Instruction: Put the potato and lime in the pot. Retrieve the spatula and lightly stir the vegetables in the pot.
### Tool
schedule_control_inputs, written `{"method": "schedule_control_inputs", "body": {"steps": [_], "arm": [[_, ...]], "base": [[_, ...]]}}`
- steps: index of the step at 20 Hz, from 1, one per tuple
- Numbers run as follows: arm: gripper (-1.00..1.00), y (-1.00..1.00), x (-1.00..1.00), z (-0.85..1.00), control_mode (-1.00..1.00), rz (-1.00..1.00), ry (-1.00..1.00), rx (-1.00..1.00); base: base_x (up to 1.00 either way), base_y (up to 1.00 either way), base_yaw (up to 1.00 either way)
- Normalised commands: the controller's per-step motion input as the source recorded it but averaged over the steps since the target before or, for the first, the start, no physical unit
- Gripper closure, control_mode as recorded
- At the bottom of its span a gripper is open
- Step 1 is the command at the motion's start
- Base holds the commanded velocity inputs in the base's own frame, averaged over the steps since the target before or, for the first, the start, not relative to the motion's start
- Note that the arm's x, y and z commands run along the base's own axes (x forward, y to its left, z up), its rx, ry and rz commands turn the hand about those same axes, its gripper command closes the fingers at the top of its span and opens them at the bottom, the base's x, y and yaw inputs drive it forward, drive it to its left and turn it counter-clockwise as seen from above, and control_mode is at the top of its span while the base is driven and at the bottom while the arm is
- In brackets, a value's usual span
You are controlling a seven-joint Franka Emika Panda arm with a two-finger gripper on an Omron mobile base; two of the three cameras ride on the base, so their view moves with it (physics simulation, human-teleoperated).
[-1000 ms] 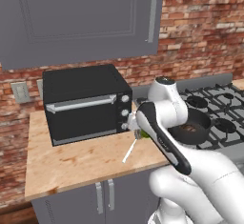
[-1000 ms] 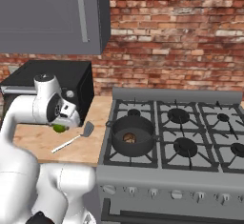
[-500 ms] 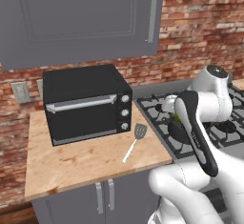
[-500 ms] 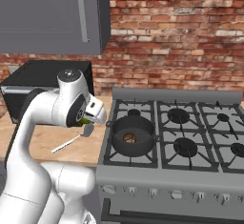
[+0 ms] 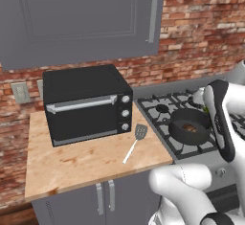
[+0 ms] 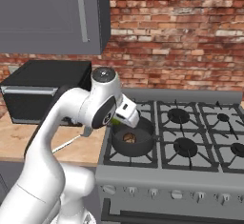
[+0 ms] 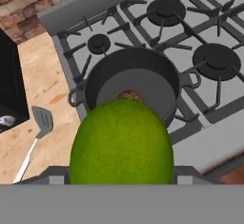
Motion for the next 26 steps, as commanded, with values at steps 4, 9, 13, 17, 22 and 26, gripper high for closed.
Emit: {"method": "schedule_control_inputs", "body": {"steps": [4,9,13,17,22,26], "arm": [[1.00,-0.45,0.04,0.00,-1.00,-0.04,0.15,0.00],[1.00,0.18,0.19,-0.01,-1.00,0.04,0.35,-0.07],[1.00,0.55,0.08,-0.12,-1.00,0.11,0.21,-0.04],[1.00,0.09,0.04,-0.61,-1.00,0.09,-0.04,0.05],[1.00,-0.02,0.31,-0.48,-1.00,0.01,-0.09,0.00],[1.00,-0.17,0.37,-0.20,-1.00,0.00,-0.02,0.00]], "base": [[0.00,0.00,0.00],[0.00,0.00,0.00],[0.00,0.00,0.00],[0.00,0.00,0.00],[0.00,0.00,0.00],[0.00,0.00,0.00]]}}
